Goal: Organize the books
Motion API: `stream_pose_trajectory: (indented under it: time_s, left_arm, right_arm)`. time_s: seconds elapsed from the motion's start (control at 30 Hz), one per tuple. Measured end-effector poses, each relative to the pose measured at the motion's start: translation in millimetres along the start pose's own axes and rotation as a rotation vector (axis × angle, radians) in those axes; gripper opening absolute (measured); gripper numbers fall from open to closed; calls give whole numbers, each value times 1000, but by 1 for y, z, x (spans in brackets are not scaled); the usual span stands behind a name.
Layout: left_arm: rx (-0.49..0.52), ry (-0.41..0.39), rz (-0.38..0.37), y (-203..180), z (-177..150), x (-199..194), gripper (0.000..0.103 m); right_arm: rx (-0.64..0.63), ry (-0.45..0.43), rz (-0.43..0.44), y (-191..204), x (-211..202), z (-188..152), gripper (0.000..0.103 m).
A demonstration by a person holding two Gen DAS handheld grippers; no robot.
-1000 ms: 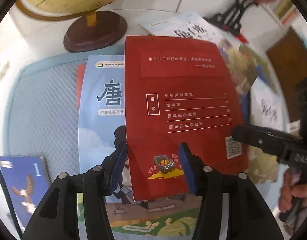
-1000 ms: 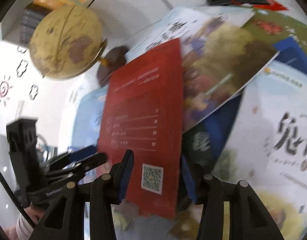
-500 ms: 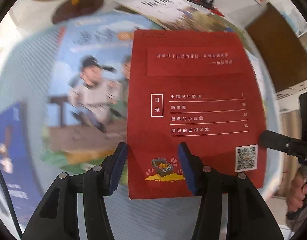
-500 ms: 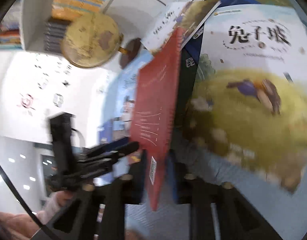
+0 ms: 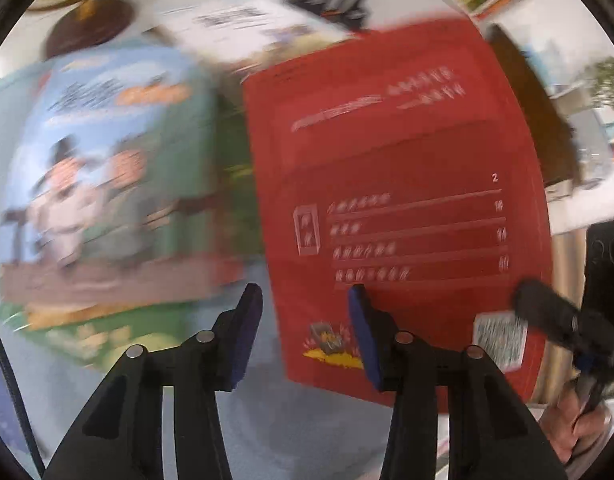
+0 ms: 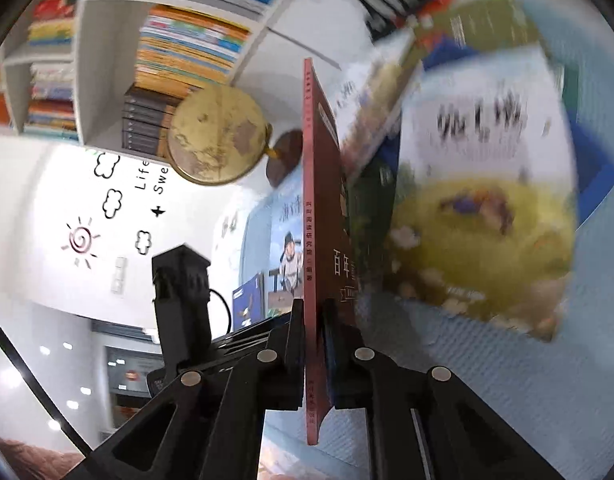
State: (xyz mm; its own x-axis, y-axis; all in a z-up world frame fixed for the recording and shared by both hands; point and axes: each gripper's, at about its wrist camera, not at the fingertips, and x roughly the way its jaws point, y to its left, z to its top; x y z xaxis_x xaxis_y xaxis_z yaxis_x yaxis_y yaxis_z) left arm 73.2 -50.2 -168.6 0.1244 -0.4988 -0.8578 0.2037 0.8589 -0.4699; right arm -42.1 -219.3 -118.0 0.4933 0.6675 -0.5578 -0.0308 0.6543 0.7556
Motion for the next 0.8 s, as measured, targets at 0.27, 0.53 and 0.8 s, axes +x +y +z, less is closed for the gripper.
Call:
stream_pose_trajectory:
  time_s: [0.27,0.53,0.8]
  left_arm:
    - [66,-26,-64,-40,-10,-3,36]
    - [-180,-24,126,89,-49,-40,38]
    - [-229,-10,122,109,-71,-43,43]
  right_arm:
    - [-295,31,-393,72,-19,-12,13]
    - [-291,294,-331,38,80,-71,19]
    - [-273,263,-336,13,61,-54,56]
